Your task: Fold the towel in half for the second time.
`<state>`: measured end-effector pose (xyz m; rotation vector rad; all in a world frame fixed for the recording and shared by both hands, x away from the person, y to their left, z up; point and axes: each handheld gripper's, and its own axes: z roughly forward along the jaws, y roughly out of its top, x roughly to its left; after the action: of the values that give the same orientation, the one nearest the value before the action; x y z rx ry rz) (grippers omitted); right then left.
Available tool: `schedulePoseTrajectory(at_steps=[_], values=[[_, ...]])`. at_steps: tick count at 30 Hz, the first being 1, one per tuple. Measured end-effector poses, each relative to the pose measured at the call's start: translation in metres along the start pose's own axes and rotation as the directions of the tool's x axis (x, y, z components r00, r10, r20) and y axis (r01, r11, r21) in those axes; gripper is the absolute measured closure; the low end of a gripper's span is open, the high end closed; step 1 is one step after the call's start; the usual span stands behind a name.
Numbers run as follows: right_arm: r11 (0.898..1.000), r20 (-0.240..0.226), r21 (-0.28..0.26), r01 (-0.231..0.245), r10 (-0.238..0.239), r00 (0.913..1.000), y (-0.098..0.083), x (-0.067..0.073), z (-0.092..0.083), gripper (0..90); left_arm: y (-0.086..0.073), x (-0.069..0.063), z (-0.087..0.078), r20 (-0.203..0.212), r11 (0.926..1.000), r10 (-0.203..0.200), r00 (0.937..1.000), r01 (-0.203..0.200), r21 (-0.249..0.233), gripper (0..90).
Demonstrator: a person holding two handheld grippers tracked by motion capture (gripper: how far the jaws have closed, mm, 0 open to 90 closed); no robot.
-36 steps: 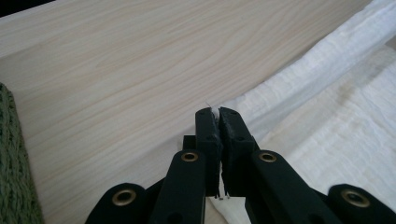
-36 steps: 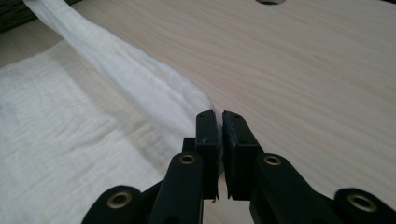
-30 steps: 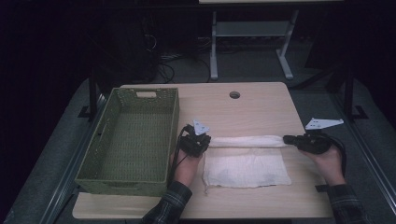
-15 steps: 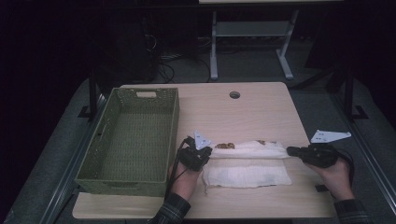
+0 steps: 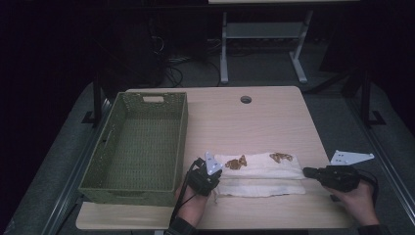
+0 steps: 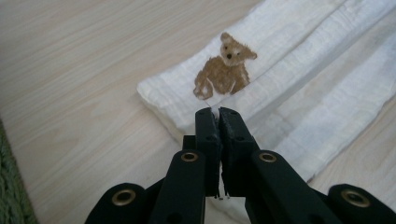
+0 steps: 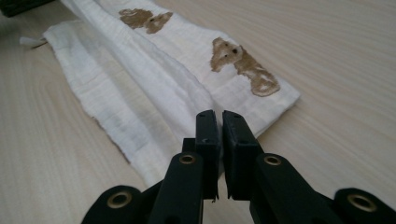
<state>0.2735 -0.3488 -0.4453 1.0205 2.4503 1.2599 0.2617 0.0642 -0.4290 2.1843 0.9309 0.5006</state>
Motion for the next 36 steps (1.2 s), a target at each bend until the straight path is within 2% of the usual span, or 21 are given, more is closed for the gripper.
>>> schedulePoseTrajectory(at_steps=[4,8,15,16,18,19,21,26,30,32,33,36], values=[[1.0,-0.016,0.023,0.016,-0.016,0.9997,-0.004,0.009,0.002,85.0,-0.005,0.001,-0.004,0.003,1.0,-0.005,1.0,0.005,0.004,86.4],[0.999,-0.022,0.047,0.018,-0.017,0.9996,-0.008,0.014,0.004,85.0,-0.011,-0.001,-0.003,0.031,0.9996,-0.014,0.9994,0.013,0.024,86.4],[0.998,-0.022,0.063,0.016,-0.015,0.9996,-0.013,0.013,0.004,84.7,-0.016,-0.002,0.002,0.07,0.9978,-0.016,0.9974,0.012,0.065,86.1],[0.998,-0.026,0.067,0.014,-0.013,0.9996,-0.014,0.012,0.006,82.6,-0.016,-0.001,0.002,0.076,0.9976,-0.017,0.997,0.012,0.068,85.1],[0.998,-0.027,0.069,0.01,-0.008,0.9996,-0.013,0.012,0.006,80.7,-0.016,0.0,0.0,0.084,0.9985,-0.02,0.9963,0.016,0.053,82.8],[0.998,-0.03,0.055,0.012,-0.011,0.9995,-0.012,0.011,0.004,76.7,-0.014,0.0,-0.002,0.087,0.999,-0.023,0.996,0.02,0.04,77.6],[0.999,-0.035,0.034,0.014,-0.013,0.9993,-0.01,0.011,0.0,75.3,-0.011,0.001,-0.006,0.092,0.9996,-0.024,0.9954,0.023,0.017,74.8],[1.0,-0.02,0.015,0.027,-0.027,0.9995,-0.007,0.01,-0.002,76.3,-0.006,0.002,-0.008,0.097,0.9996,-0.022,0.995,0.023,-0.013,74.1],[0.999,-0.009,0.024,0.035,-0.035,0.9993,-0.002,0.004,0.007,83.4,0.0,0.004,0.002,0.096,0.9998,-0.012,0.9953,0.014,-0.011,75.5],[0.999,-0.004,0.036,0.037,-0.036,0.9993,0.001,0.001,0.015,85.5,0.003,0.005,0.01,0.101,0.9997,-0.021,0.9947,0.022,-0.006,76.5],[0.998,-0.007,0.047,0.042,-0.041,0.9991,0.002,0.0,0.019,85.9,0.005,0.006,0.015,0.099,0.9999,-0.012,0.995,0.012,0.002,76.8],[0.996,-0.012,0.083,0.046,-0.045,0.9989,0.001,-0.001,0.028,87.0,0.005,0.007,0.026,0.12,0.9995,-0.022,0.9925,0.019,0.025,77.5]])
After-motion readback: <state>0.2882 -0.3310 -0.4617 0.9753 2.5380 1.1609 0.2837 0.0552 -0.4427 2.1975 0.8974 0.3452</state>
